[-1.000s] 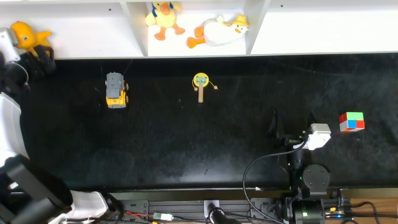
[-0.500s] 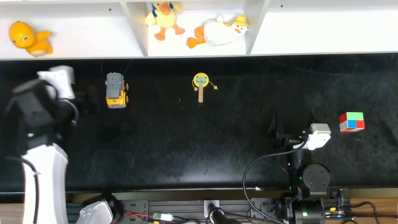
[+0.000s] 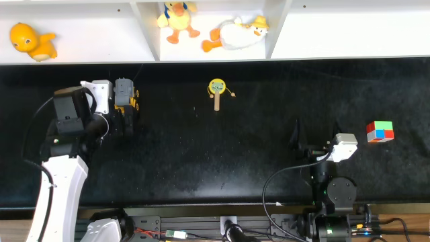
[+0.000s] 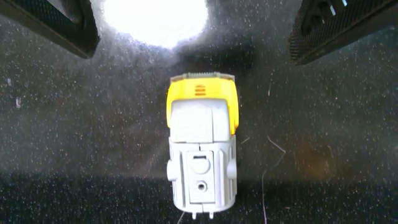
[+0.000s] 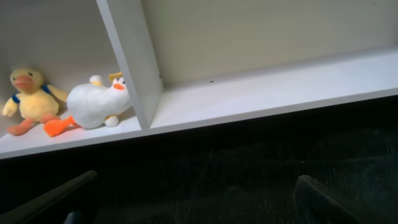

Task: Store Toys

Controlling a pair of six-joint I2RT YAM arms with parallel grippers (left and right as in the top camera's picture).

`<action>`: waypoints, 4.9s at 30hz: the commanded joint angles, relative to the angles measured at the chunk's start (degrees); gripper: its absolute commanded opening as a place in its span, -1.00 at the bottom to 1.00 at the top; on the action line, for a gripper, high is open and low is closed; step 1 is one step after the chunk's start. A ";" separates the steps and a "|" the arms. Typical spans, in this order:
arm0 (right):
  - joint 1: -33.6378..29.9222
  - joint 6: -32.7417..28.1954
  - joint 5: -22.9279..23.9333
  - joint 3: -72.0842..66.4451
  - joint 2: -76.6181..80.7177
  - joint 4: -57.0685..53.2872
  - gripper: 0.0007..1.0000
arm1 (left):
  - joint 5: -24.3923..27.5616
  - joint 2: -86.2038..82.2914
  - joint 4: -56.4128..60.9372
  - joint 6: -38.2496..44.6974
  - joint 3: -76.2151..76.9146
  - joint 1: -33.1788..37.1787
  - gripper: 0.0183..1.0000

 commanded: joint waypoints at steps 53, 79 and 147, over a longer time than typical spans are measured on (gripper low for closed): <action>-0.15 -0.15 -0.42 -0.76 -0.63 0.26 0.99 | -0.94 -5.57 6.60 2.01 -0.50 -1.86 -0.30; -0.15 -0.15 -0.39 -0.76 -0.63 0.26 1.00 | 0.94 24.00 9.99 1.09 26.14 -2.25 -0.36; -0.15 -0.15 -0.39 -0.76 -0.63 0.26 0.99 | -6.86 -66.36 26.60 -0.22 -42.82 -10.80 1.00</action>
